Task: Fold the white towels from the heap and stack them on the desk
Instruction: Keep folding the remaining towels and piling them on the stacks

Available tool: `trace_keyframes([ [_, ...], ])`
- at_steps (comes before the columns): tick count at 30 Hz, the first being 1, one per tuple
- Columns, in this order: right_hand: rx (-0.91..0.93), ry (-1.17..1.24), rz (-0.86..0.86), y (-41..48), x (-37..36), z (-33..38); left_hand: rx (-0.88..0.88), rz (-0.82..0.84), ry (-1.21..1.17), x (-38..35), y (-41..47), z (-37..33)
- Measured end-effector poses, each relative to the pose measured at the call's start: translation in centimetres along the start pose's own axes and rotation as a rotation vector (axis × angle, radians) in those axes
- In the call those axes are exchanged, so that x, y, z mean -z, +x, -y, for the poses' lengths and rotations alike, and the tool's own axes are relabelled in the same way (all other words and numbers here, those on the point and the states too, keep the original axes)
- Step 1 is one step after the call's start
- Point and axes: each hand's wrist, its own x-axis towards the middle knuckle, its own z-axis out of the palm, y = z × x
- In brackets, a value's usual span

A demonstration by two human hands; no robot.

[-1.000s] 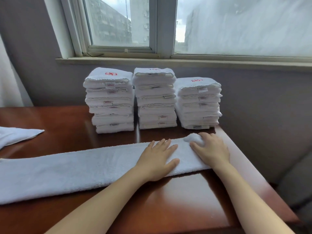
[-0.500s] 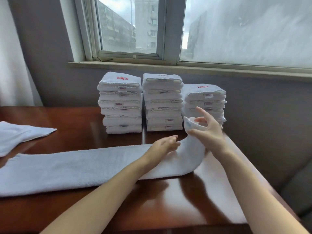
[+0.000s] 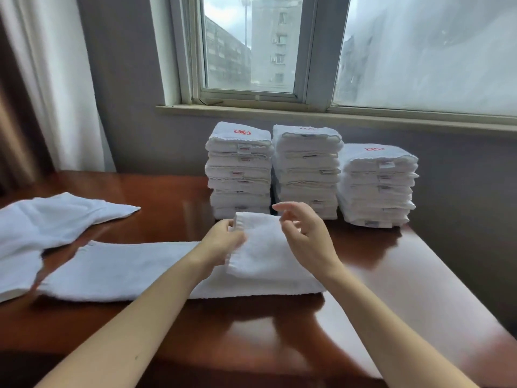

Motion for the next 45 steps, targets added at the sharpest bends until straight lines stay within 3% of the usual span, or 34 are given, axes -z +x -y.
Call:
trace_keyframes([
  [5,-0.055,-0.542,0.385,-0.4,-1.0,-2.8,0.036,-0.084,0.199,0.8,0.3,1.8],
  [7,-0.066,-0.686,0.476,-0.7,-1.7,-3.5,-0.018,-0.131,0.404,0.5,0.3,2.4],
  [10,-0.106,-0.793,0.495,-0.7,-2.4,-4.1,-0.304,-0.266,0.679,-0.4,0.0,2.5],
  [12,-0.150,-0.844,0.512,-0.5,-2.6,-4.3,-0.436,-0.166,0.704,-1.4,0.2,2.4],
  [15,-0.195,-0.875,0.493,-0.6,-2.9,-4.7,-0.372,0.014,0.907,-3.0,0.9,3.5],
  [17,-0.197,-0.867,0.444,-0.9,-3.2,-5.0,-0.332,0.026,0.995,-3.2,1.3,4.5],
  [26,-0.172,-0.812,0.332,-1.3,-2.9,-5.9,-0.349,0.011,0.959,-3.4,2.0,5.2],
  [37,-0.190,-0.790,0.406,-1.1,1.7,-7.8,-0.322,-0.002,0.835,-7.6,1.5,3.4],
  [41,-0.163,-0.796,0.410,-1.3,1.6,-6.3,-0.329,0.012,0.507,-4.2,0.4,3.6],
  [45,-0.014,-0.599,0.406,-2.0,-1.1,-2.9,-0.314,-0.173,0.607,3.3,-1.0,6.1],
])
